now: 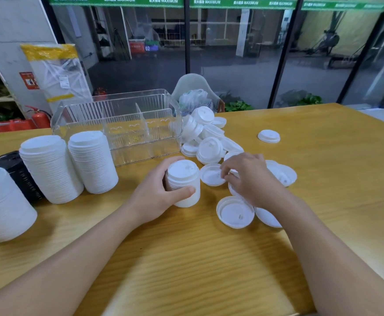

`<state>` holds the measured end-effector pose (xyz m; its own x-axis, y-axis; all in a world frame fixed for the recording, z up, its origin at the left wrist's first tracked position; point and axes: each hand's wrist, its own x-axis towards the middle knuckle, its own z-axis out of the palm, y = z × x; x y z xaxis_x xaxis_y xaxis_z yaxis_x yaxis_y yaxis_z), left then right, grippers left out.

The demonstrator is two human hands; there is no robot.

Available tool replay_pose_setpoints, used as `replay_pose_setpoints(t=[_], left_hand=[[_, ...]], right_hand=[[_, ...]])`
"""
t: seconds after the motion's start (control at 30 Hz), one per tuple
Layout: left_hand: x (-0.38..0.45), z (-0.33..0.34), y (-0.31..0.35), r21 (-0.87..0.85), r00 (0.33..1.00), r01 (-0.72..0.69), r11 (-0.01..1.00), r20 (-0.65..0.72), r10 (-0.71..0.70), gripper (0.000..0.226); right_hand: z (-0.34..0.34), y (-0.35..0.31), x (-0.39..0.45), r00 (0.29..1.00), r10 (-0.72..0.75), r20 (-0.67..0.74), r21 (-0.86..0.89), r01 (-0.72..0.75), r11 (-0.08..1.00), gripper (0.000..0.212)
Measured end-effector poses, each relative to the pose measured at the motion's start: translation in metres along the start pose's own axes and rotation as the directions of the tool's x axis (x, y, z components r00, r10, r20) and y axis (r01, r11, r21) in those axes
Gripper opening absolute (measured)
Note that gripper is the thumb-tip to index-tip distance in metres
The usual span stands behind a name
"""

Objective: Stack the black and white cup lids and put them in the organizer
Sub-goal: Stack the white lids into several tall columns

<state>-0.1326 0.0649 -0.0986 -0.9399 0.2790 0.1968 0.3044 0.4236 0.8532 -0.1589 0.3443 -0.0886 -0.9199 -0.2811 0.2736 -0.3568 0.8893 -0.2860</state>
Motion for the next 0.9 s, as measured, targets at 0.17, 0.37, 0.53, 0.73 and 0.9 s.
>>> replay_pose_setpoints(t=[0.17,0.37,0.53,0.73,0.9], left_hand=[[0.004,0.007,-0.008,-0.06,0.999,-0.018,0.998,-0.05,0.015,0.071],[0.001,0.011,-0.007,-0.091,0.999,-0.011,0.996,-0.04,0.008,0.086],[0.0,0.012,-0.005,-0.104,1.0,-0.02,0.994,-0.014,0.018,0.061],[-0.003,0.009,-0.002,-0.15,0.999,-0.045,0.988,0.017,0.048,0.06],[-0.007,0.007,-0.001,-0.177,0.991,-0.081,0.981,0.092,0.098,0.057]], right_hand=[[0.001,0.003,-0.002,0.998,0.016,-0.053,0.197,-0.005,0.98,0.008],[0.017,-0.005,0.0,0.995,-0.096,-0.011,-0.025,0.095,0.995,0.018],[0.023,-0.007,0.003,0.997,-0.067,-0.035,-0.02,0.066,0.998,0.02],[0.003,-0.021,-0.005,0.981,0.107,-0.159,0.488,-0.016,0.872,0.009],[-0.004,-0.028,-0.004,0.921,0.328,-0.211,0.83,-0.009,0.558,0.007]])
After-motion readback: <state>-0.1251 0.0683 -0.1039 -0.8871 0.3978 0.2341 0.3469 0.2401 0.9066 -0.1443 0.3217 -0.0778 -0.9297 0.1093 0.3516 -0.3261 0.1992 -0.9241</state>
